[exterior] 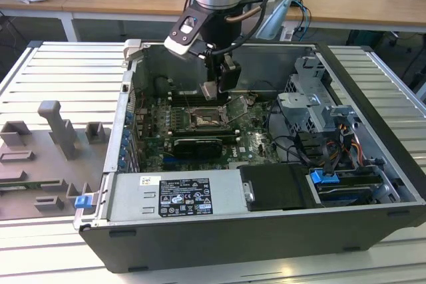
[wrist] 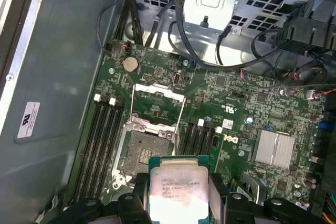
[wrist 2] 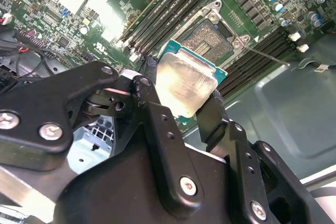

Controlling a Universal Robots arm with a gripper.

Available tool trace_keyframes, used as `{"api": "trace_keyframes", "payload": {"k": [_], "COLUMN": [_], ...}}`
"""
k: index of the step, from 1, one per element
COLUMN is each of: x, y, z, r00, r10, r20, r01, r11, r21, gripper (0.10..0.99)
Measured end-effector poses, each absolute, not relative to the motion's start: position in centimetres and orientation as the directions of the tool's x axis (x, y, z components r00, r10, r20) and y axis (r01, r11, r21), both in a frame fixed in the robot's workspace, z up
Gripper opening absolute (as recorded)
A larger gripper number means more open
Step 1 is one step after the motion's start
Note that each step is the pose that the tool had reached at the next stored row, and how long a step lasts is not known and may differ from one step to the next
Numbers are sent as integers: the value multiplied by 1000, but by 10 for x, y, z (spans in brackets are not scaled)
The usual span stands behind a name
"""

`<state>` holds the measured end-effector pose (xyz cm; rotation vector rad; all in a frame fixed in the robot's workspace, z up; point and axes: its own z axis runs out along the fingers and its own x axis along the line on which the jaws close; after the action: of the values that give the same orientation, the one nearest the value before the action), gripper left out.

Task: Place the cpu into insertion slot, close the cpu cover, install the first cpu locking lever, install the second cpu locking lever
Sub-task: 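Place the cpu into insertion slot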

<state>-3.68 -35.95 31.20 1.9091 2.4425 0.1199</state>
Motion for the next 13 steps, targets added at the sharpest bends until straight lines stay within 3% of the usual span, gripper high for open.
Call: {"api": "trace_keyframes", "payload": {"k": [13], "x": [-37], "y": [-359], "z": [302], "r00": [-109], "r10": [994], "r20": [12], "r01": [991], "r11": [107], "r21": [84], "gripper": [541]}}
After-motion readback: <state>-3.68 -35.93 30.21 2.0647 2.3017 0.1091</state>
